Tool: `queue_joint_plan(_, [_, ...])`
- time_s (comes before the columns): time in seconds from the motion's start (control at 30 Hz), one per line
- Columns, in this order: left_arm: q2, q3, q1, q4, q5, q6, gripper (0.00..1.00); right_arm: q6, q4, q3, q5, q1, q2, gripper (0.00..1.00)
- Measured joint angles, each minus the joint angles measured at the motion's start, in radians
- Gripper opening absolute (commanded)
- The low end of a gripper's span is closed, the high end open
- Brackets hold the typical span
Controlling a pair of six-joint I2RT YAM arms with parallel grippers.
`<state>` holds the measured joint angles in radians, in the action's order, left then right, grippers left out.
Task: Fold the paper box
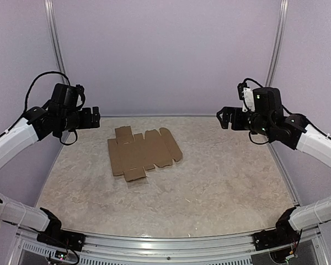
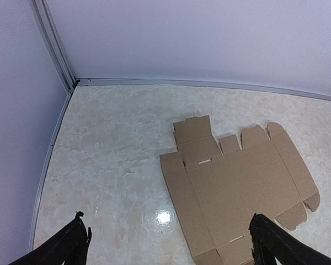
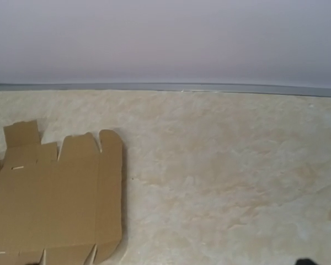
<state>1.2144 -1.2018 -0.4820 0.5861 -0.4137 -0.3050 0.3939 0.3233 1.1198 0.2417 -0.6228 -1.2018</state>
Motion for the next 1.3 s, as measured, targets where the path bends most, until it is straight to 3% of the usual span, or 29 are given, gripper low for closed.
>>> queue_joint_plan(0.23, [0.053, -0.039, -0.002, 0.013, -0.009, -0.002, 0.99, -0.013, -0.002, -0.067, -0.020, -0.001, 0.092, 1.00])
queue_joint_plan(0.4, [0.079, -0.042, -0.002, 0.039, -0.009, -0.009, 0.99, -0.007, -0.018, -0.110, -0.100, -0.004, 0.064, 0.98])
queue_joint_plan(0.87, [0.025, 0.000, -0.002, 0.067, -0.035, -0.041, 0.99, 0.126, -0.112, -0.059, -0.264, -0.156, -0.280, 0.93])
queue_joint_plan(1.3, [-0.032, 0.094, -0.003, 0.072, -0.004, -0.108, 0.99, 0.148, -0.068, 0.216, -0.277, -0.197, -0.576, 0.91])
